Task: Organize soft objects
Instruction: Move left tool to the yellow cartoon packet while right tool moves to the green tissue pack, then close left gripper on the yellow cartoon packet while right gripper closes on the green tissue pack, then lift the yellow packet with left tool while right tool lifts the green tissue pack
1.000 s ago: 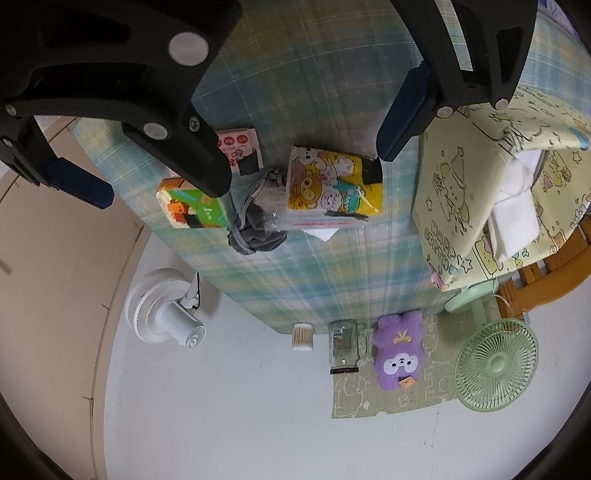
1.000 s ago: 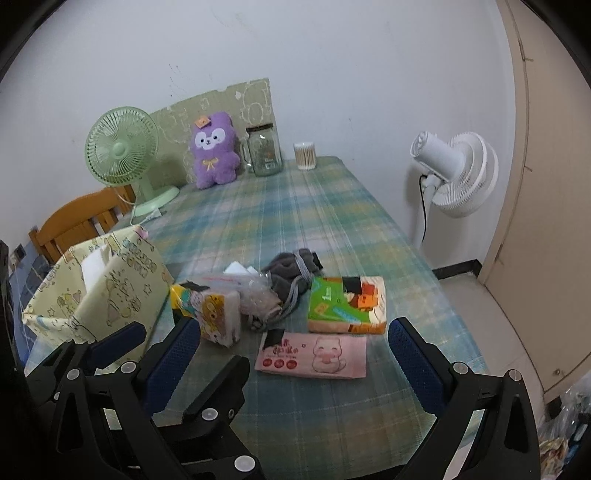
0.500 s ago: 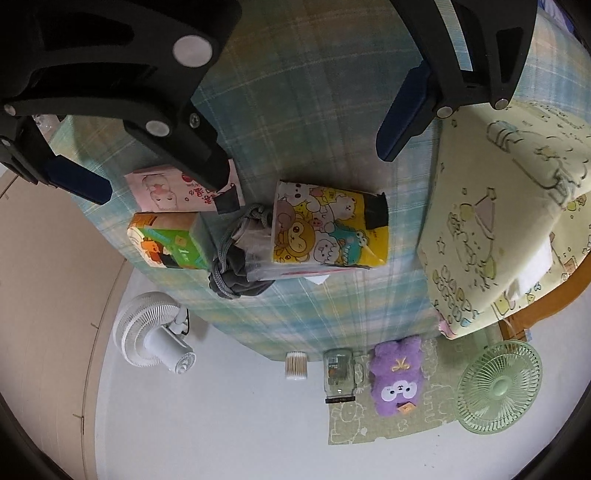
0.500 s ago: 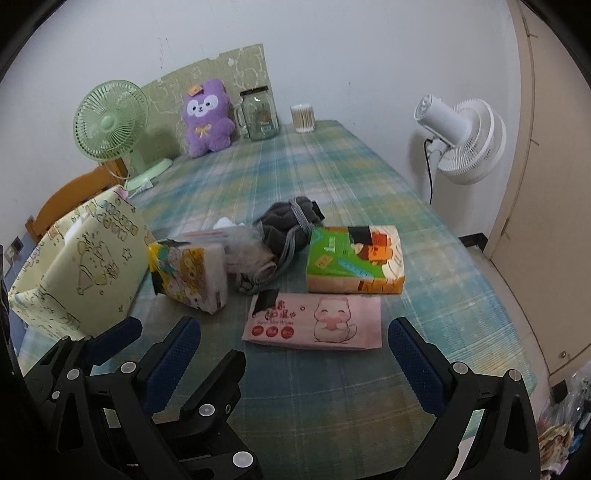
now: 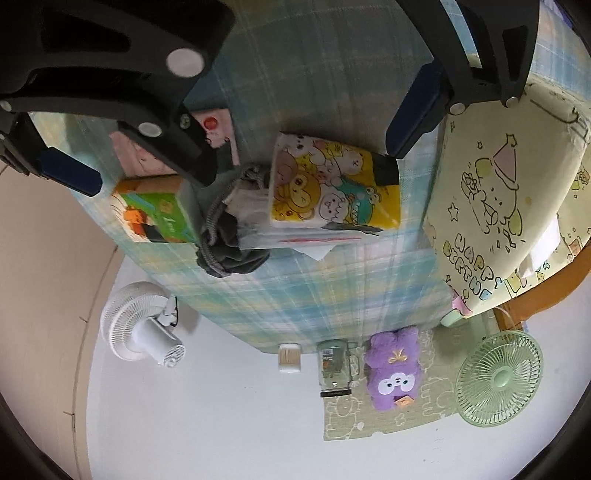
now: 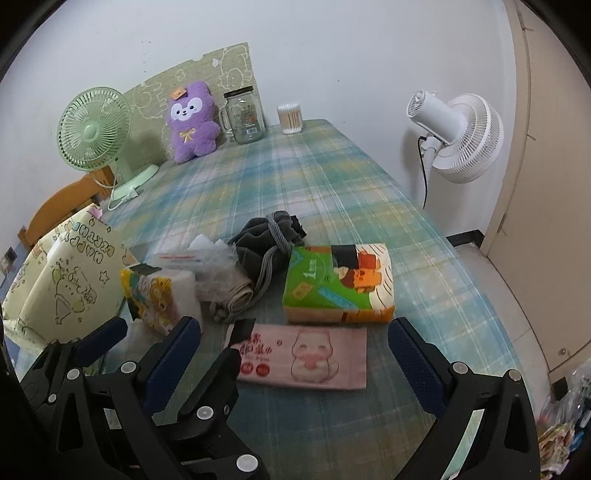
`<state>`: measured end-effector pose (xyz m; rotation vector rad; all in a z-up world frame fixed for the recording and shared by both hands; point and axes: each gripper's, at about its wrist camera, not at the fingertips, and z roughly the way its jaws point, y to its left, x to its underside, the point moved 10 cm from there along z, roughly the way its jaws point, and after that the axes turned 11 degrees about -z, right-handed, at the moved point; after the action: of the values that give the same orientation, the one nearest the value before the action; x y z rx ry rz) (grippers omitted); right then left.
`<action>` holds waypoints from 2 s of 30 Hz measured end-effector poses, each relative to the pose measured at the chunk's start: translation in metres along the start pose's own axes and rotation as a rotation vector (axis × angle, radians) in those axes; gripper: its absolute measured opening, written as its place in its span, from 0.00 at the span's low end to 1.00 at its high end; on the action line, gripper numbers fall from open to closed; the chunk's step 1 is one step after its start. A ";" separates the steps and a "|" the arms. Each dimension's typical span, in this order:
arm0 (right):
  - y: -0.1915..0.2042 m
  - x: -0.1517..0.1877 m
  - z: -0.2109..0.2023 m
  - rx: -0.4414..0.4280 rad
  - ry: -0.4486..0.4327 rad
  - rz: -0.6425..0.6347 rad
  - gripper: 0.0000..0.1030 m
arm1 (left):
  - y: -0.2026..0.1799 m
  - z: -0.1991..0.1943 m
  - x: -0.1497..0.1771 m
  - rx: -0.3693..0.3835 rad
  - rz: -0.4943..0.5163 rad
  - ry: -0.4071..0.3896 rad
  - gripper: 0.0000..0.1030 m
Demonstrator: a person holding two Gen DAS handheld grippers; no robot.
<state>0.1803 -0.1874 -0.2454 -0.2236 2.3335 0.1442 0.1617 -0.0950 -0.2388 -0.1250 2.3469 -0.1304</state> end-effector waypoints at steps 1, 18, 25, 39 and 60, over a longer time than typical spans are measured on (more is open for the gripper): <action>0.000 -0.002 0.002 0.001 0.002 -0.001 1.00 | 0.001 0.002 -0.001 -0.004 -0.003 0.004 1.00; -0.012 -0.016 0.025 0.022 0.026 0.004 1.00 | 0.005 0.019 -0.015 -0.018 -0.034 0.016 1.00; -0.019 -0.016 0.032 0.057 0.043 -0.010 0.94 | 0.001 0.028 -0.010 -0.016 -0.010 0.056 0.92; -0.023 -0.008 0.027 0.136 0.052 -0.025 0.43 | -0.005 0.024 -0.004 -0.011 0.019 0.073 0.45; 0.007 -0.013 -0.008 0.067 -0.016 -0.039 0.19 | -0.002 -0.009 -0.005 0.034 -0.001 0.035 0.21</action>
<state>0.1823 -0.1807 -0.2300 -0.2333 2.3127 0.0485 0.1586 -0.0959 -0.2287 -0.1077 2.3786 -0.1736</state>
